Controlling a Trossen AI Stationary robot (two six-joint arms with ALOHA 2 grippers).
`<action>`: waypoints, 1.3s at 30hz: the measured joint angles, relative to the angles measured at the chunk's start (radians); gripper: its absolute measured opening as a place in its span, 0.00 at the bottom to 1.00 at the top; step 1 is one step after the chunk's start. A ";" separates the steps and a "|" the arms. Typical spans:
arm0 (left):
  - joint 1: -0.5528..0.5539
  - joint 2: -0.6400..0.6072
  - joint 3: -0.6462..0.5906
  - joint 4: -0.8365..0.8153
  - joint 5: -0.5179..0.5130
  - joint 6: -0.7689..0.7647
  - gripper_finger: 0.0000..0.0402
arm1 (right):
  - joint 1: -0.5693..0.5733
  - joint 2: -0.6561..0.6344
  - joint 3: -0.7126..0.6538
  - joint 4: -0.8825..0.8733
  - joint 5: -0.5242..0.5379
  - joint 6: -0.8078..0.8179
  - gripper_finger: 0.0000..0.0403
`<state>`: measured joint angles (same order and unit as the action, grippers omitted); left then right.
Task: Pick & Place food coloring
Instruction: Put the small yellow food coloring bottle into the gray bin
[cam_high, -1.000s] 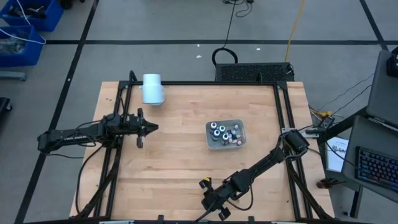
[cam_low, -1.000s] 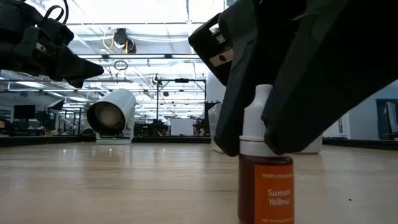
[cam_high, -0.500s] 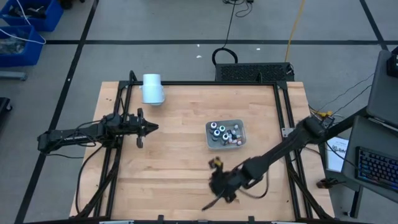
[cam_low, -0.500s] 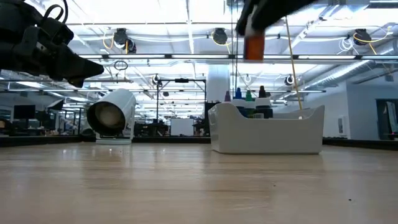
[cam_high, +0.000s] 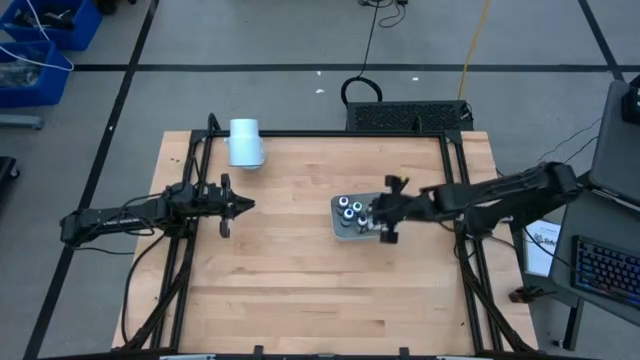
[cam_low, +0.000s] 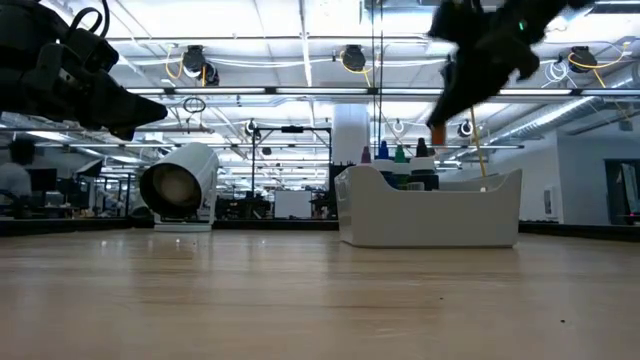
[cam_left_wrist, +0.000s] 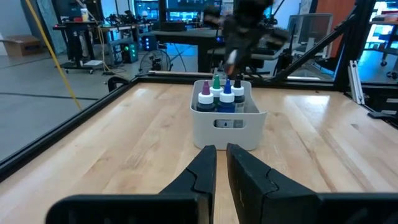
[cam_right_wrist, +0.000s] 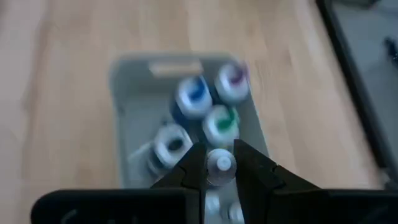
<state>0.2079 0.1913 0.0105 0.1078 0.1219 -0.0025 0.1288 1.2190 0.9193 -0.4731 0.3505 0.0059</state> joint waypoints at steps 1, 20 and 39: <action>0.000 0.000 0.000 0.000 0.000 0.000 0.12 | -0.029 -0.029 -0.041 0.014 -0.019 0.007 0.12; 0.000 0.000 0.000 0.024 -0.002 0.027 0.12 | -0.235 -0.099 -0.300 0.129 -0.207 -0.012 0.12; 0.000 0.000 0.000 0.029 -0.018 -0.001 0.12 | -0.246 -0.041 -0.345 0.220 -0.249 0.001 0.12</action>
<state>0.2081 0.1917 0.0105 0.1364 0.1042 -0.0036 -0.1173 1.1778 0.5747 -0.2534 0.1016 0.0071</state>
